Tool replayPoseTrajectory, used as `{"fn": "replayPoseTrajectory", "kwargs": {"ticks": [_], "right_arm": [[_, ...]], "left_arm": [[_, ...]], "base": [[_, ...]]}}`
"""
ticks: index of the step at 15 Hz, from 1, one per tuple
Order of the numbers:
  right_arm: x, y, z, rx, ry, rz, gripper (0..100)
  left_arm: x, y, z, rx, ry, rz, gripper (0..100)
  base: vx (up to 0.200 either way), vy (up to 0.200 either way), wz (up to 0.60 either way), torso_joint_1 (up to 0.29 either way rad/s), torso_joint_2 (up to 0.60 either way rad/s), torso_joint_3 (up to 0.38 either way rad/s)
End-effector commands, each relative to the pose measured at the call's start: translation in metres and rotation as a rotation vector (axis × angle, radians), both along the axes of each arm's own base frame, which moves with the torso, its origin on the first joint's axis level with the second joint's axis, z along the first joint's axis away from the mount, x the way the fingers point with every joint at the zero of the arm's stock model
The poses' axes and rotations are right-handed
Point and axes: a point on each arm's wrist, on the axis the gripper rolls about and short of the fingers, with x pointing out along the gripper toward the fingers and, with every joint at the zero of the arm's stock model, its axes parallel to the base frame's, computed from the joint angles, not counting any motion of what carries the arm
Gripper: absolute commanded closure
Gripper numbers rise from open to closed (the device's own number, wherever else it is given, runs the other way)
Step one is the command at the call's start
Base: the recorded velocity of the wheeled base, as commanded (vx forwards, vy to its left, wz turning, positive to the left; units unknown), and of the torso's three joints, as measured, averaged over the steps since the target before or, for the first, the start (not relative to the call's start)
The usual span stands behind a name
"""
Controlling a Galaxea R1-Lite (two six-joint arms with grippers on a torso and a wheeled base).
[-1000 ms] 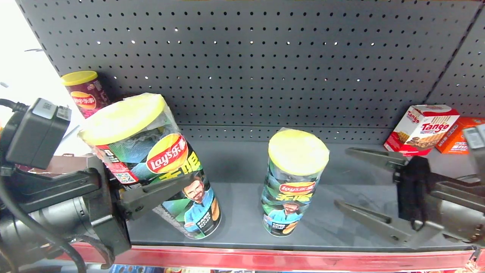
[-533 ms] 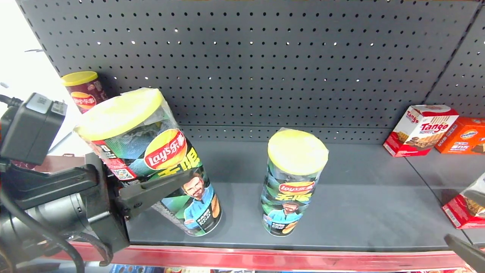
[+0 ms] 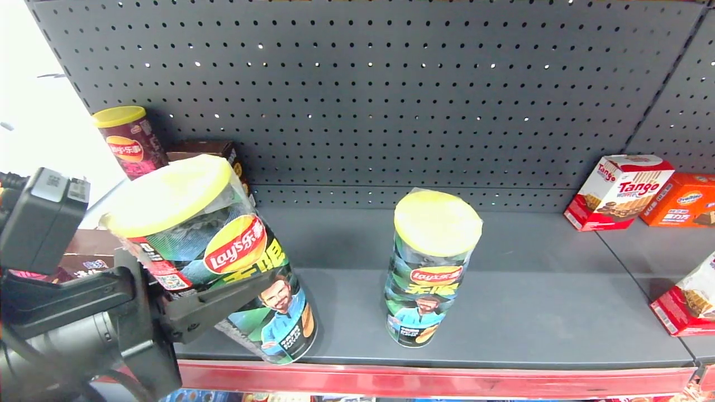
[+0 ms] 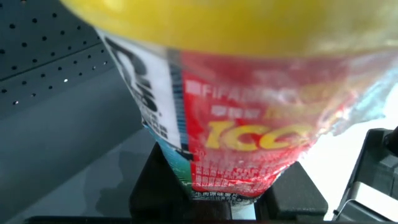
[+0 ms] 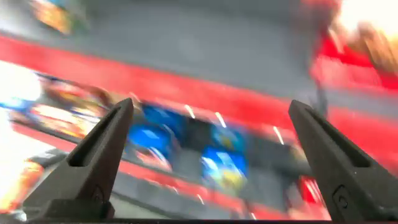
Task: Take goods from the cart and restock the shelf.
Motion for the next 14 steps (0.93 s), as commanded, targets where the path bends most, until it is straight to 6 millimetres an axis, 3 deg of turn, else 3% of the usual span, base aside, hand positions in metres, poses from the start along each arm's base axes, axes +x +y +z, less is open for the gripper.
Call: {"fn": "replayPoseTrajectory", "kwargs": {"ticks": [1,10,14], "right_arm": [[-0.002,-0.001,-0.009,0.006,0.026,-0.038,0],[-0.002,-0.001,-0.009,0.023,0.025,-0.033,0],[-0.002,-0.001,-0.009,0.023,0.025,-0.033,0]], "left_arm": [[-0.005,0.003,0.000,-0.005,-0.006,-0.005,100],[-0.006,-0.001,0.000,-0.006,-0.002,-0.101,100],[0.004,-0.005,0.008,-0.016,-0.012,-0.090,100]], "base": [[0.000,0.000,0.00,0.000,0.00,0.000],[0.000,0.000,0.00,0.000,0.00,0.000],[0.000,0.000,0.00,0.000,0.00,0.000]]}}
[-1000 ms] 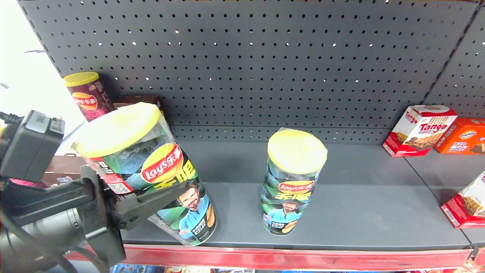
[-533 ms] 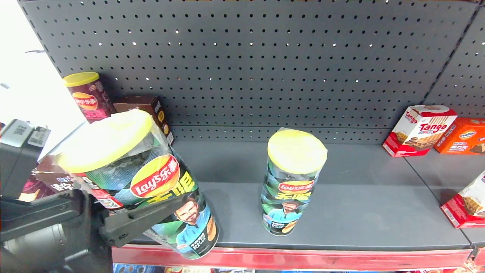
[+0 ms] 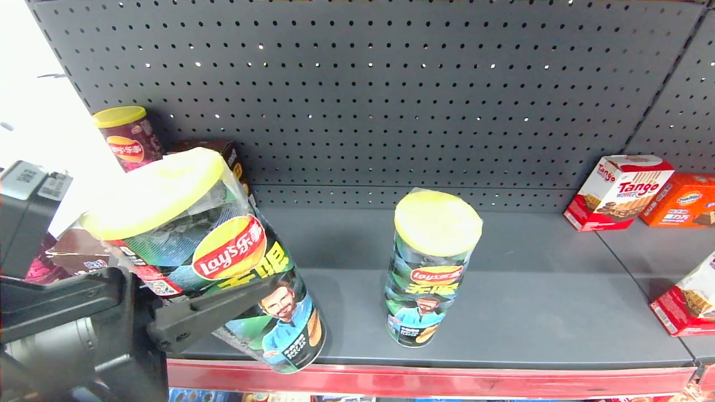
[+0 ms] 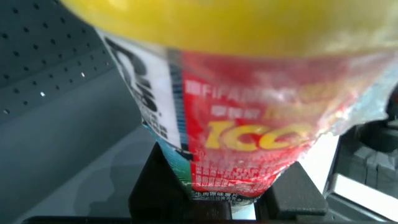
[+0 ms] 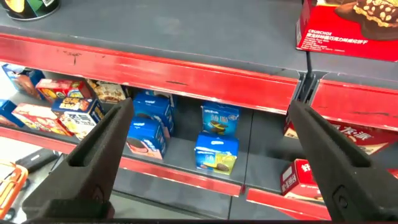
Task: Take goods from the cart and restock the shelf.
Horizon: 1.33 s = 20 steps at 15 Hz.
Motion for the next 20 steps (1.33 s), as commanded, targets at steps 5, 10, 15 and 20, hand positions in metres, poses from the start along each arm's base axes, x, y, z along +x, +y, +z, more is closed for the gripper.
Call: {"fn": "replayPoseTrajectory", "kwargs": {"ticks": [5,10,15,20], "right_arm": [[0.001,0.000,0.000,-0.002,0.006,0.001,0],[0.001,0.000,0.000,-0.002,0.006,0.001,0],[0.001,0.000,0.000,-0.002,0.006,0.001,0],[0.000,0.000,0.000,-0.002,0.006,0.002,0]], "left_arm": [[0.030,-0.011,0.010,0.013,0.029,-0.006,100],[0.072,-0.017,0.011,0.058,0.053,0.063,100],[0.113,-0.039,0.023,0.107,0.111,0.048,100],[0.159,-0.063,0.017,0.132,0.084,0.009,100]], "base": [[0.000,0.000,0.00,0.000,0.00,0.000],[0.000,0.000,0.00,0.000,0.00,0.000],[0.000,0.000,0.00,0.000,0.00,0.000],[0.000,0.000,0.00,0.000,0.00,0.000]]}}
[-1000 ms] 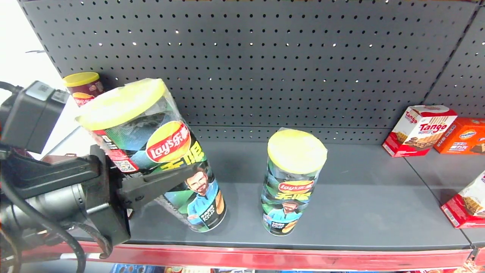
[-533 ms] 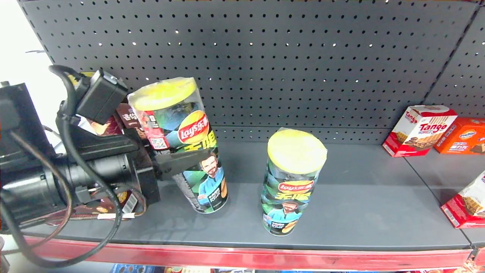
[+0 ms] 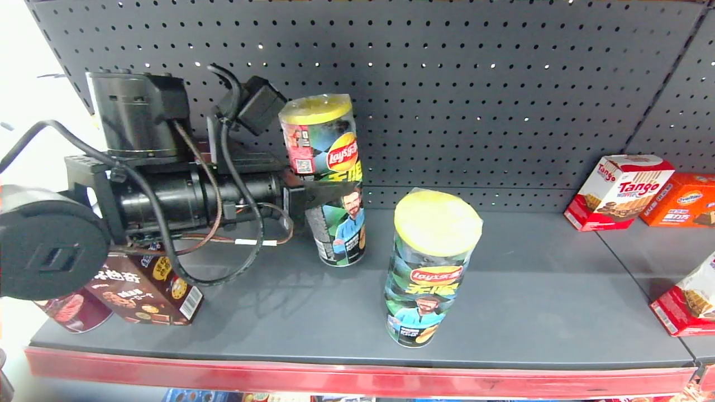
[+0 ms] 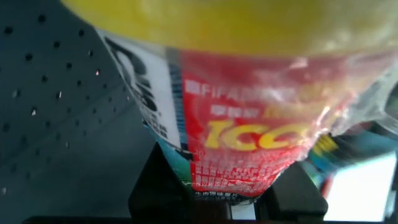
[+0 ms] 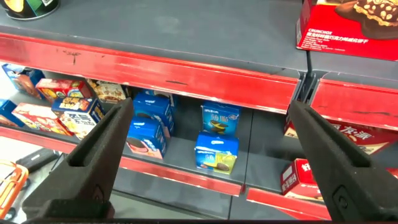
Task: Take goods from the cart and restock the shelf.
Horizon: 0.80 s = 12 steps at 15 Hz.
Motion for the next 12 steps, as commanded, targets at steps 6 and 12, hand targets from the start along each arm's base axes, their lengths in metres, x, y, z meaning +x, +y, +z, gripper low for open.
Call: {"fn": "replayPoseTrajectory", "kwargs": {"ticks": [6,12], "right_arm": [[0.000,0.000,0.000,-0.001,0.004,0.000,0],[0.000,0.000,0.000,-0.001,0.004,0.000,0]], "left_arm": [[0.058,-0.038,-0.024,0.040,-0.029,-0.100,100],[0.083,-0.051,-0.035,0.076,-0.091,-0.114,100]], "base": [[0.000,0.000,0.00,0.000,0.00,0.000],[0.000,0.000,0.00,0.000,0.00,0.000]]}}
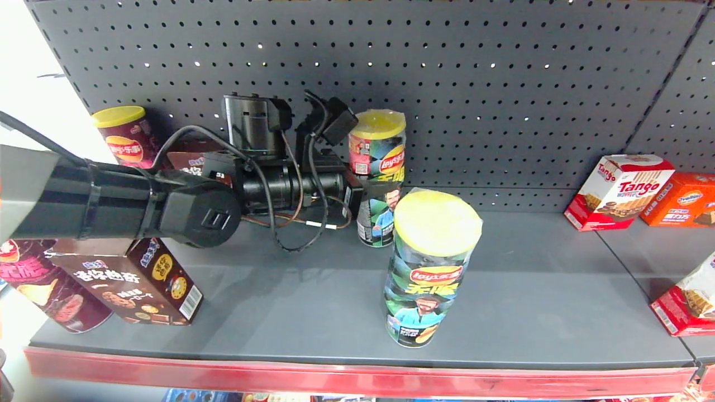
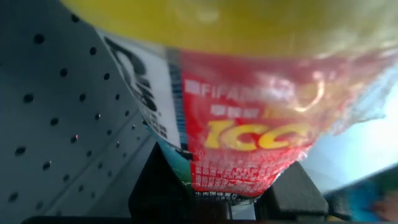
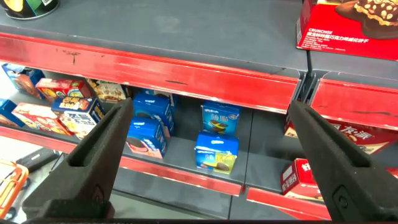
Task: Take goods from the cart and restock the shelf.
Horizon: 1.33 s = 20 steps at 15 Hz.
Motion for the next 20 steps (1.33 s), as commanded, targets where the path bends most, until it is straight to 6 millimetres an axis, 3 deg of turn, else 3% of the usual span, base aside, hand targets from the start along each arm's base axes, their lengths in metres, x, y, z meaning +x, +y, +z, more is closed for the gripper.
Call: {"fn": "replayPoseTrajectory", "kwargs": {"ticks": [1,8,9,13,16,20], "right_arm": [[0.000,0.000,0.000,-0.001,0.003,0.000,0],[0.000,0.000,0.000,-0.001,0.003,0.000,0],[0.000,0.000,0.000,-0.001,0.003,0.000,0],[0.000,0.000,0.000,-0.001,0.002,0.000,0],[0.000,0.000,0.000,-0.001,0.003,0.000,0],[0.000,0.000,0.000,-0.001,0.003,0.000,0]], "left_arm": [[0.011,-0.006,-0.012,0.015,0.007,-0.003,100],[0.022,-0.015,-0.020,0.019,0.004,-0.007,100],[0.022,-0.016,-0.020,0.018,0.002,-0.009,0],[0.018,-0.011,-0.015,0.014,-0.008,0.002,0],[-0.003,0.004,-0.008,0.041,-0.030,0.010,0],[-0.027,0.016,-0.031,0.139,-0.034,0.121,0]], "base": [[0.000,0.000,0.00,0.000,0.00,0.000],[0.000,0.000,0.00,0.000,0.00,0.000],[0.000,0.000,0.00,0.000,0.00,0.000],[0.000,0.000,0.00,0.000,0.00,0.000],[0.000,0.000,0.00,0.000,0.00,0.000],[0.000,0.000,0.00,0.000,0.00,0.000]]}}
